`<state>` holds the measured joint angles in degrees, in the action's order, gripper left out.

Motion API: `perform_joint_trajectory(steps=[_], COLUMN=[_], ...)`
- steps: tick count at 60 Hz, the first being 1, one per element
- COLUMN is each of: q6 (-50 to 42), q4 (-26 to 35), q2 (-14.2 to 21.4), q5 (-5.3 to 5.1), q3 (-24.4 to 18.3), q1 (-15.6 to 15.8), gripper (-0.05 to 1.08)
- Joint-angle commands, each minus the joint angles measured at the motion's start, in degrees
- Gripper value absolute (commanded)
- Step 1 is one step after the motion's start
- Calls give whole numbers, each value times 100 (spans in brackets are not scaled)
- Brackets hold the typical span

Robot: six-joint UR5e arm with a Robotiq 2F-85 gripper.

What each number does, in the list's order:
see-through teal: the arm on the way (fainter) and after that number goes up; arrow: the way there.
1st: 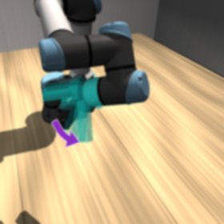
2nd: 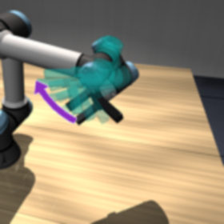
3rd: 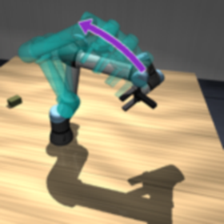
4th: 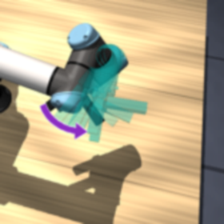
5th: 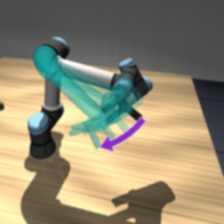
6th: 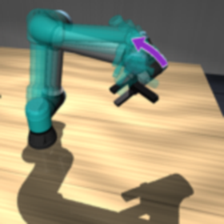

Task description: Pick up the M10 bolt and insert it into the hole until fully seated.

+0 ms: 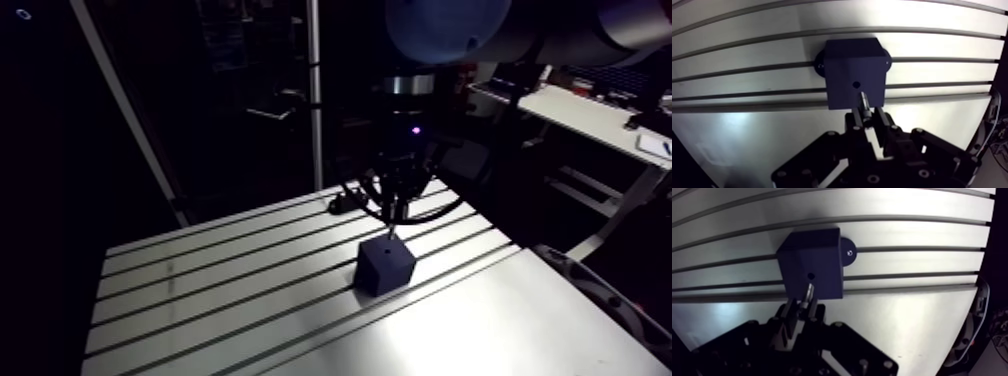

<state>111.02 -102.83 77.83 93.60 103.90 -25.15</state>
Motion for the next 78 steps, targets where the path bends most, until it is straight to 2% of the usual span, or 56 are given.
perform_joint_trajectory(steps=[1, 78], q6=[12, 29], q4=[-66, -145], q2=[7, -63], q5=[14, -21], q3=[56, 170], q1=[-8, -52], gripper=[108, 108])
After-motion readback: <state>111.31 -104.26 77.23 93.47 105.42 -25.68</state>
